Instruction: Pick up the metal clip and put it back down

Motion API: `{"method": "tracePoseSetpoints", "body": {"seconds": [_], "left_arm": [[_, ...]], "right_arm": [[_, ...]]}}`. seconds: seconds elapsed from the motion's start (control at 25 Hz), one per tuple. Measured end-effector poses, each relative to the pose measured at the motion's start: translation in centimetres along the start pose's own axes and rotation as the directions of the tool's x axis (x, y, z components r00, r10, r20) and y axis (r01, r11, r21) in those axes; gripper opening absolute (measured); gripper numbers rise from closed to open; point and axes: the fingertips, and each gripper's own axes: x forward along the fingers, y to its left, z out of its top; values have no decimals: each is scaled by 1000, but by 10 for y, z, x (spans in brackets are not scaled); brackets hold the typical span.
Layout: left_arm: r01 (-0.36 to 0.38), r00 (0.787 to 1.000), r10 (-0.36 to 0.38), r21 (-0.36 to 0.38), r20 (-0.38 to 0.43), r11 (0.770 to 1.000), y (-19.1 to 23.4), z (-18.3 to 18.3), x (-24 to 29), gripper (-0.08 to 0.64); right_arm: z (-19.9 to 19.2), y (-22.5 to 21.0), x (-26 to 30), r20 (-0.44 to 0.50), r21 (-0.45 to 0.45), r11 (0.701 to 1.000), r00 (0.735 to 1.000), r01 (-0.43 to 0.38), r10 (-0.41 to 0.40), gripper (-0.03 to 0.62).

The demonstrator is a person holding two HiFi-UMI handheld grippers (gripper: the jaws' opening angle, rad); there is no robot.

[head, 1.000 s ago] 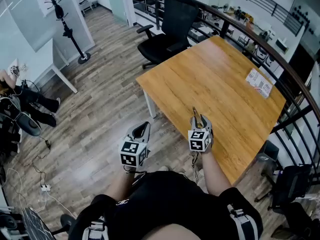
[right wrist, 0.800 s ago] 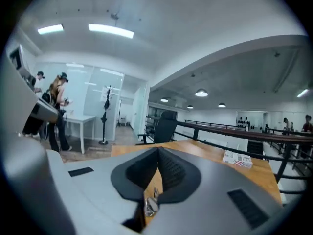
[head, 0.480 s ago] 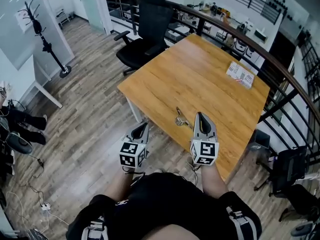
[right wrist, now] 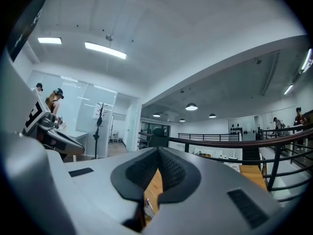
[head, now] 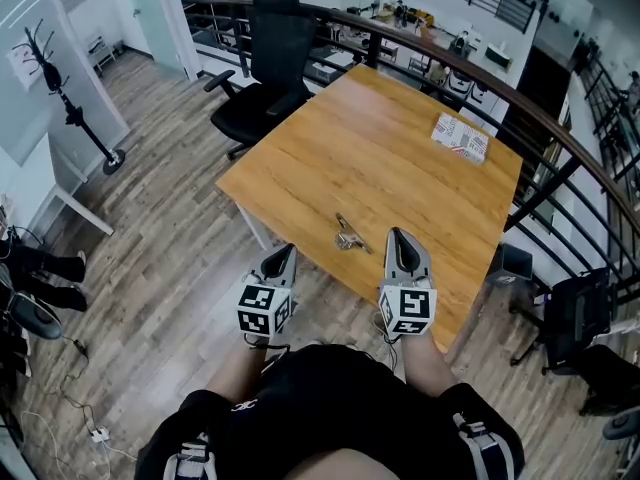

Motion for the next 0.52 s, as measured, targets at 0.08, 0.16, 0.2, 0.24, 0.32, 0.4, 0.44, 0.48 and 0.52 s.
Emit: {"method": "tracePoseSetpoints", "body": {"seconds": [0.08,0.16,0.2,0.24,0.32,0.4,0.44,0.48,0.52], "left_arm": [[6,1000,-6,-1,-2,1000,-2,1,-1,11],[13,1000,-13,0,-2,1000,-5,4,-2,11],[16,1000,-16,2,0,1000,-7,6,-2,11],[18,1000,-18,4,2,1000,-8,7,-2,11],[20,1000,-20,5,6,1000,-10,7,-2,11],[18,1000,-18,4,7,1000,-11,6,-3,11],[17,1000,-17,3,7,1000,-11,5,-3,11],[16,1000,-16,1,8,1000,-11,4,-3,11],[15,1000,-15,0,8,1000,-11,2,-3,11]], "right_arm": [[1,0,-2,-3,-2,1000,1000,1,-1,14],[3,0,-3,-8,-5,1000,1000,-1,1,14],[3,0,-3,-9,-6,1000,1000,-3,3,14],[3,0,-3,-9,-7,1000,1000,-5,5,14],[2,0,-3,-6,-5,1000,1000,-10,10,14],[2,2,-3,-3,-3,1000,1000,-15,15,14],[1,3,-4,-1,-4,1000,1000,-18,18,14],[1,4,-4,0,-5,1000,1000,-21,21,14],[0,4,-4,2,-6,1000,1000,-24,24,14]]}}
